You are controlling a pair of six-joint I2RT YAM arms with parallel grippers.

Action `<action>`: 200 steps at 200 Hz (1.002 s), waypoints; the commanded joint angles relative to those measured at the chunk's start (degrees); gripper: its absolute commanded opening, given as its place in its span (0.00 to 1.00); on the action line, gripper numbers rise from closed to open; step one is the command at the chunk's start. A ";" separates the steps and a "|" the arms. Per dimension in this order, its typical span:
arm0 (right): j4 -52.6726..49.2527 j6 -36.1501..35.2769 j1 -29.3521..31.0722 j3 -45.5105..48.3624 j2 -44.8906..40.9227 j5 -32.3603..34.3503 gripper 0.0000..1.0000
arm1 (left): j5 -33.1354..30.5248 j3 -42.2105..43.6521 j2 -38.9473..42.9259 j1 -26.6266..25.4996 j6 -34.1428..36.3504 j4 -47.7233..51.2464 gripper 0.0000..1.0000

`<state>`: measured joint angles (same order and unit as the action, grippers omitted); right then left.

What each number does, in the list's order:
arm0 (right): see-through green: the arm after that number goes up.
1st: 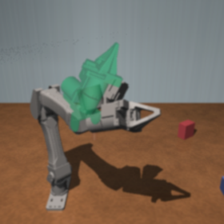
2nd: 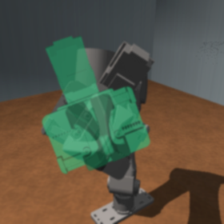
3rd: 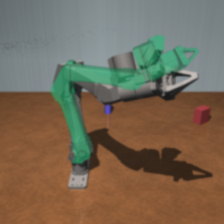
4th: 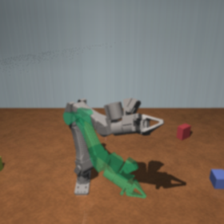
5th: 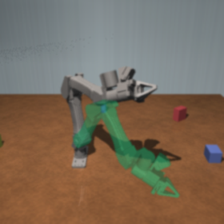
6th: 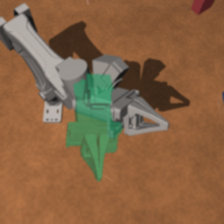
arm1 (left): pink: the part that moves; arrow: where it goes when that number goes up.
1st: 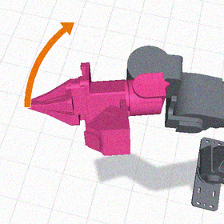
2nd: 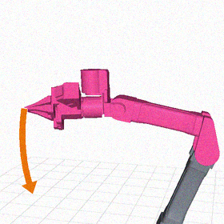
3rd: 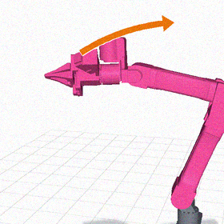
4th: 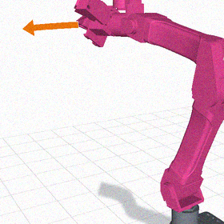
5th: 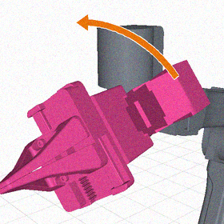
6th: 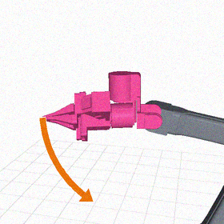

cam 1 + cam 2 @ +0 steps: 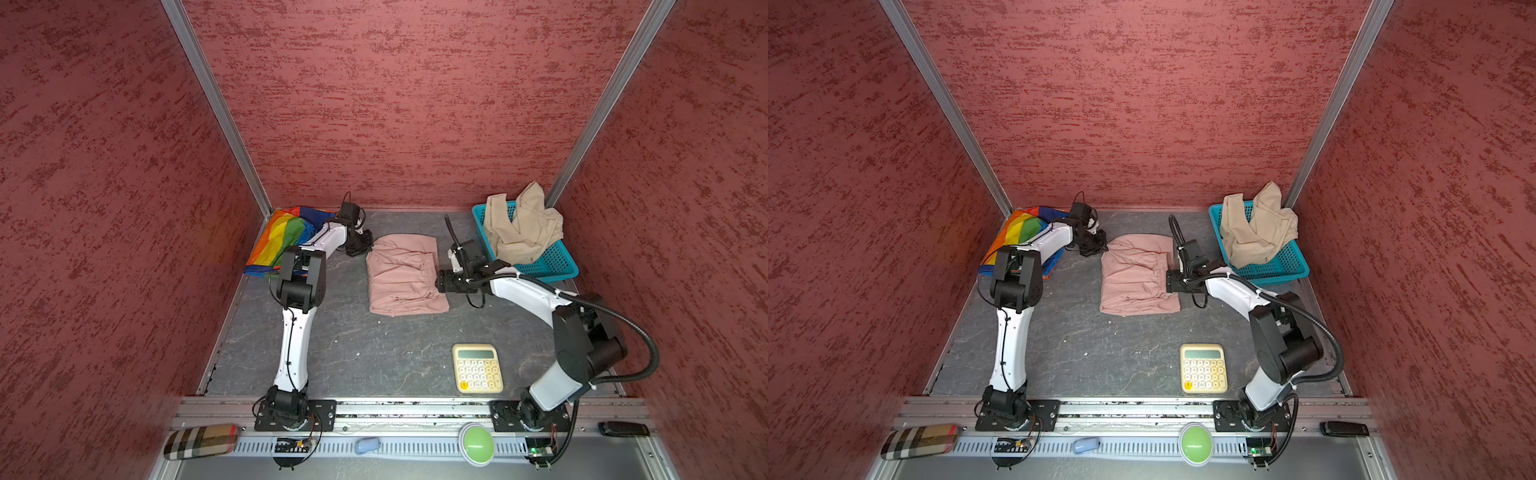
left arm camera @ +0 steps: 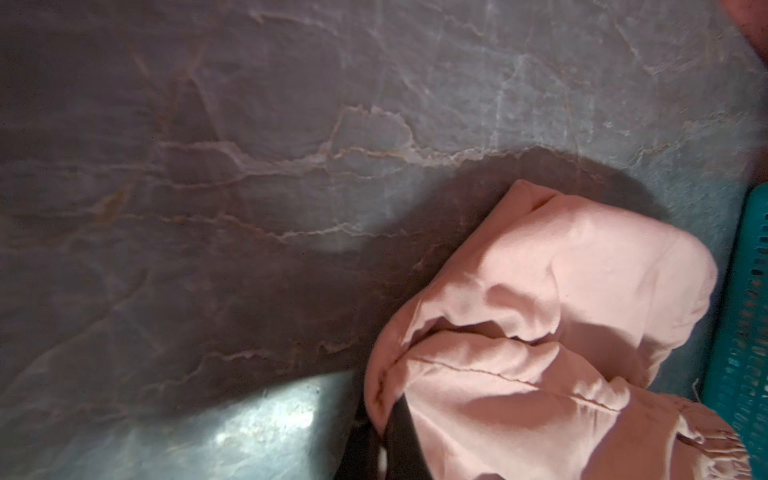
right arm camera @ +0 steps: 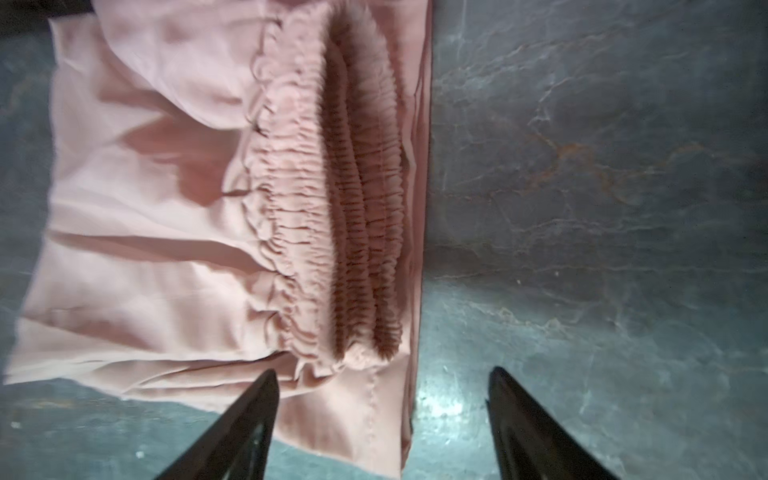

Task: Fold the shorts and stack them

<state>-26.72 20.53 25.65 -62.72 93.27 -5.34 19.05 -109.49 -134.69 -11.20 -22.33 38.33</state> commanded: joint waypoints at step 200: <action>16.52 20.26 9.93 -3.40 16.62 2.41 0.14 | 8.19 23.14 12.12 5.53 -17.39 -20.92 0.00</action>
<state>-12.62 44.07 40.27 -68.88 111.09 -4.73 26.79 -88.42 -124.79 -6.52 -39.88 18.90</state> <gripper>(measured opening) 0.229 0.051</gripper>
